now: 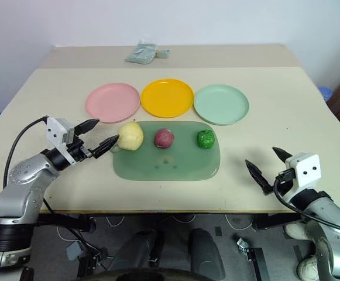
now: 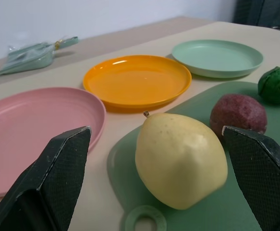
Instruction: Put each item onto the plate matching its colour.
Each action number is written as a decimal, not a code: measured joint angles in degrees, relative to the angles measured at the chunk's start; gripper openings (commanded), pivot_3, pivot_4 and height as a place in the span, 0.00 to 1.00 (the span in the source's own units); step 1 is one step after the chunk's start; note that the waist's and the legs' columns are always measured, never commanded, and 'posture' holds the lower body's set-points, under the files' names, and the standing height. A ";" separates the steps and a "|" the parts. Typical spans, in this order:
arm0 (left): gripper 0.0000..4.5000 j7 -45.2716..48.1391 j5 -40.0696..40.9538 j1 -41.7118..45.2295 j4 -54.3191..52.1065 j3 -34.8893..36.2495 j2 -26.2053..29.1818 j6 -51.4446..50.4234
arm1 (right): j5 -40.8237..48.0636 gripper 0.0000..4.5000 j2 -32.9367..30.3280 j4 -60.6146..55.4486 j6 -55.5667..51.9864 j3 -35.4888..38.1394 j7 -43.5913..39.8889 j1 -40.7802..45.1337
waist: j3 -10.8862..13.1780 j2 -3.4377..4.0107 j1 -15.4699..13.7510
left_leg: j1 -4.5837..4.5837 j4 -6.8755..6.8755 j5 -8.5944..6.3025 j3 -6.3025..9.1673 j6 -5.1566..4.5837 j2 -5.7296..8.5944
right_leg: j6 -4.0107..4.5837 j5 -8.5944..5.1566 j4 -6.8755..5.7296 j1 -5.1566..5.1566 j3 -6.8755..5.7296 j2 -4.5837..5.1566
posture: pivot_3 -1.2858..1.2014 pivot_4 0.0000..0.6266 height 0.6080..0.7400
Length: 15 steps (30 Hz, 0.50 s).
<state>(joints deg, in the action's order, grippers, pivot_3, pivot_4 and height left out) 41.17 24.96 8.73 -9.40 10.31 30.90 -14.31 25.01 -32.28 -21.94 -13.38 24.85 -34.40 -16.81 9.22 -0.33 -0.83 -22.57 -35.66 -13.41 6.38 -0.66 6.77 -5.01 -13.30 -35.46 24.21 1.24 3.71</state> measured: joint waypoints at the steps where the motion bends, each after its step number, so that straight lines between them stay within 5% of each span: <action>1: 1.00 0.00 0.00 0.00 0.00 0.00 0.00 0.00 | 0.00 0.99 0.02 -0.09 -0.03 -0.04 0.05 0.00 | 0.00 0.00 0.00 | 0.00 0.00 0.00 0.00 0.00 0.00 | 0.00 0.00 0.00 0.00 0.00 0.00 | 0.52 0.24 1.00; 15: 1.00 -0.05 -0.66 -0.21 -0.53 -0.11 0.01 0.44 | 2.45 0.99 -0.42 -1.03 1.33 -1.79 -4.59 2.98 | 0.00 0.00 0.05 | 0.00 0.00 0.03 0.00 -0.06 0.00 | 0.00 0.01 0.00 0.00 -0.01 0.00 | 0.52 0.24 1.00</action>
<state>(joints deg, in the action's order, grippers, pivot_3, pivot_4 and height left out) 41.12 24.30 8.52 -9.93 10.20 30.90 -13.87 27.46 -32.70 -22.97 -12.05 23.05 -38.99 -13.83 9.22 -0.34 -0.79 -22.57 -35.67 -13.38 6.38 -0.72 6.77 -5.01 -13.30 -35.46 24.21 1.23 3.71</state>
